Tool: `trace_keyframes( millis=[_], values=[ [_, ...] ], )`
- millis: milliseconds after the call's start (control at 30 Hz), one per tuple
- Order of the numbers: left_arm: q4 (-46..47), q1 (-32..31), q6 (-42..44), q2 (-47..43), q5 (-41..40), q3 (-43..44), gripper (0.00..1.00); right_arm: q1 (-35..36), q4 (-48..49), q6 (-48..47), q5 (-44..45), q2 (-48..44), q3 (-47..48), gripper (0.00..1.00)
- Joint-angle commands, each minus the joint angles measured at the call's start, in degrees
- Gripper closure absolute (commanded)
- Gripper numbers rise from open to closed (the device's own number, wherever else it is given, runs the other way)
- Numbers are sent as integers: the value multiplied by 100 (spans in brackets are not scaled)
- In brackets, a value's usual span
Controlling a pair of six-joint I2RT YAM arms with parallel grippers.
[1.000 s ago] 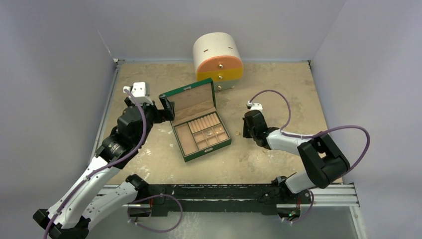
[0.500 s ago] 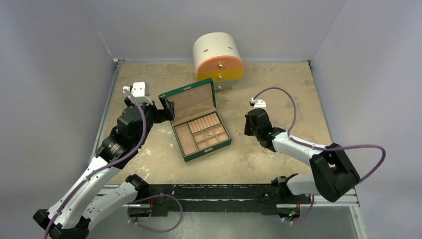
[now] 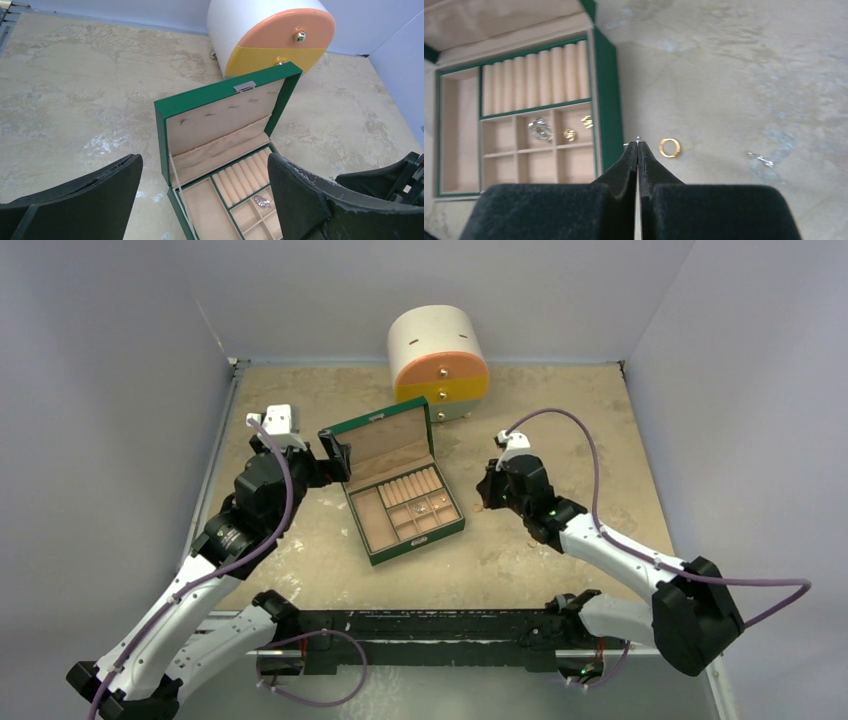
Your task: Organize the mixed jewelry
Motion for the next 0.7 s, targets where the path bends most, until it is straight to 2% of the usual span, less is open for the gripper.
trace_keyframes(
  millis=[0, 300, 667],
  values=[
    [240, 49, -42, -73, 57, 48, 4, 383, 325, -152, -507, -141, 350, 100],
    [239, 55, -42, -77, 58, 56, 4, 1327, 882, -174, -830, 324, 724, 100],
    [229, 59, -42, -109, 47, 62, 4, 1873, 1469, -112, -1229, 1475, 1280, 100]
  ],
)
